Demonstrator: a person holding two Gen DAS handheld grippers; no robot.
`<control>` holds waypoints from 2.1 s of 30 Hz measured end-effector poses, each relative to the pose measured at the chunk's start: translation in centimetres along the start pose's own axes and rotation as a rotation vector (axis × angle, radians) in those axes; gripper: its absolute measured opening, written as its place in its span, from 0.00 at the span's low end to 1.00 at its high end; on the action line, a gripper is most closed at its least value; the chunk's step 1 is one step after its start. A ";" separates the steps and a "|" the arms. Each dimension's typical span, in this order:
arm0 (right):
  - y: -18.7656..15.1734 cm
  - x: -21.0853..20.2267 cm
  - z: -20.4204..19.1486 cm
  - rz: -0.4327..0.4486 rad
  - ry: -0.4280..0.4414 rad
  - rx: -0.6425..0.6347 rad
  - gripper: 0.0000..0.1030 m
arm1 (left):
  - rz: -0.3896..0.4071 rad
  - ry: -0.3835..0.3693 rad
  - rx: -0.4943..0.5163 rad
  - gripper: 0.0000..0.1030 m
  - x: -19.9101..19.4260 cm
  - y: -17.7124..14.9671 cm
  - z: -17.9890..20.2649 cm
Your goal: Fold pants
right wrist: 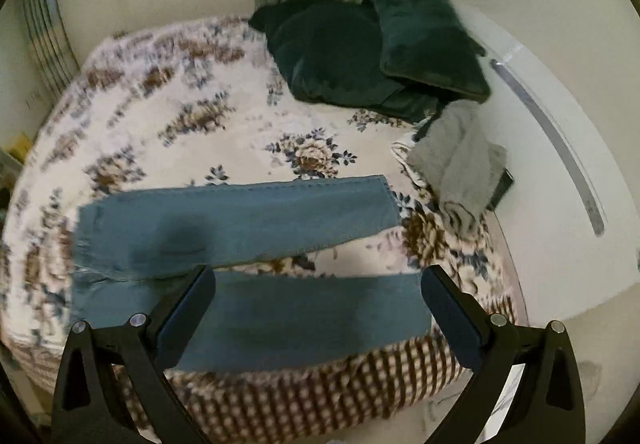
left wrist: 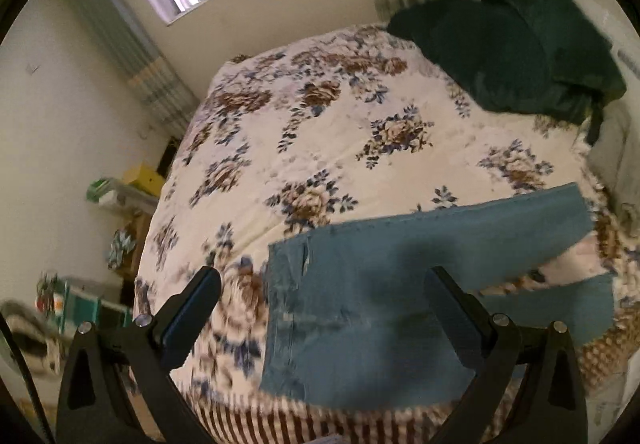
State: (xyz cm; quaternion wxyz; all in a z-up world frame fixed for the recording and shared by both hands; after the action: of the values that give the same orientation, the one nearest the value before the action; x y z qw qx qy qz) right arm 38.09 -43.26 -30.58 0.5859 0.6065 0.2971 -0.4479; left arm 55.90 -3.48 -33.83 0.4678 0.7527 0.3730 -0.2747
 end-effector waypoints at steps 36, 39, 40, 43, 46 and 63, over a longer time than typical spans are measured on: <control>3.1 53.0 -9.1 -0.515 0.277 -0.684 0.07 | -0.451 -0.418 0.620 0.10 34.1 -1.6 23.6; 2.6 51.3 -7.7 -0.470 0.293 -0.657 0.06 | -0.403 -0.396 0.557 0.08 31.8 -0.3 23.0; 2.6 50.7 -7.3 -0.453 0.295 -0.645 0.05 | -0.385 -0.389 0.537 0.08 30.9 0.2 22.7; 2.4 48.1 -5.8 -0.397 0.305 -0.592 0.05 | -0.346 -0.378 0.452 0.08 27.5 1.1 21.6; 3.1 44.0 -4.5 -0.340 0.313 -0.527 0.05 | -0.324 -0.367 0.346 0.07 23.3 1.1 20.3; -23.4 31.9 -6.0 -0.529 0.339 -0.428 0.06 | -0.691 -0.309 -0.152 0.10 17.1 -28.9 19.6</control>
State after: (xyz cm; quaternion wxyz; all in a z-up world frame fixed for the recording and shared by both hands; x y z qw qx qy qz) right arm 32.01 -39.47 -69.97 0.5058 0.4382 0.6232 -0.4047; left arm 40.70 -7.92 -69.35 0.4529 0.4956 0.5490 -0.4978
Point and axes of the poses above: each gripper's, at about its wrist camera, not at the fingertips, and x roughly the way its jaws point, z to its right, y to its top, the point moved 10 cm from there along x, roughly the way its jaws point, and after that the axes turned 8 degrees about y, right-handed, at the moved point
